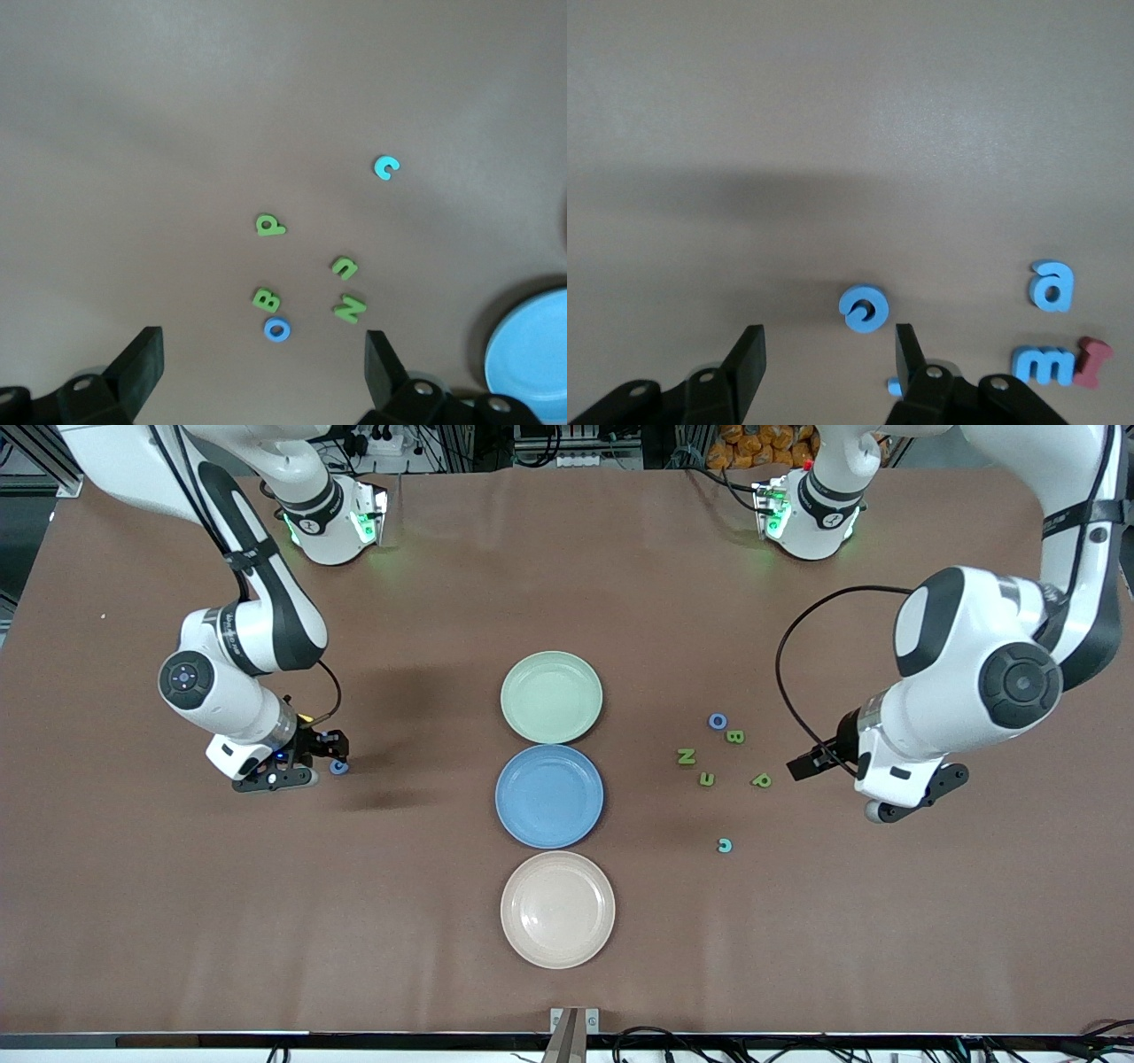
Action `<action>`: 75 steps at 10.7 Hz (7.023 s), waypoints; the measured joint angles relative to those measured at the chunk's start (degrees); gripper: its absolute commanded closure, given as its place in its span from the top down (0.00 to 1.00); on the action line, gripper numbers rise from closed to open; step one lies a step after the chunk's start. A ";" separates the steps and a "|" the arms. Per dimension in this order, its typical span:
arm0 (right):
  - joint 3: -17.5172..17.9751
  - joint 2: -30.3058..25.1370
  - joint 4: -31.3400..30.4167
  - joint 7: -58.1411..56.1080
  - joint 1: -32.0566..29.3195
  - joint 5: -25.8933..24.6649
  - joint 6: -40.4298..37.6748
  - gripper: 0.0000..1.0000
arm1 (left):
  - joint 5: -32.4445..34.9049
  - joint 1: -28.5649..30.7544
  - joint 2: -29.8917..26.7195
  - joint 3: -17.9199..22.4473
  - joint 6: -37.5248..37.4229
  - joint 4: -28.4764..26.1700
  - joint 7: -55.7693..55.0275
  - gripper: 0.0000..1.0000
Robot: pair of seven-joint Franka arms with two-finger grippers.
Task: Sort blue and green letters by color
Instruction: 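Carry the blue e to the blue plate while the left gripper reaches green p, then open the right gripper to drop the blue e onto the blue plate, then grasp the blue x with the right gripper while the left gripper grasps p, then drop the green p on the green plate while the right gripper carries x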
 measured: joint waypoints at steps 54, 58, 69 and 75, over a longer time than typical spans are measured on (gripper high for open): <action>5.59 -3.62 -14.25 -25.78 -9.68 -3.62 13.09 0.86 | 17.34 -3.54 11.99 -0.33 45.57 -21.37 -77.70 0.00; 4.57 0.94 -14.65 -30.77 -10.23 -3.76 16.76 0.70 | 17.56 -4.30 11.75 -7.91 45.60 -20.11 -75.14 0.00; 5.06 1.81 -10.04 -19.24 -9.59 -8.34 14.77 0.00 | 17.65 -24.24 11.91 -13.36 45.54 -18.30 -77.37 1.00; 11.27 4.17 10.63 21.75 5.34 -2.49 -0.04 0.00 | 18.08 -18.78 12.06 -9.09 43.23 -17.94 -74.77 1.00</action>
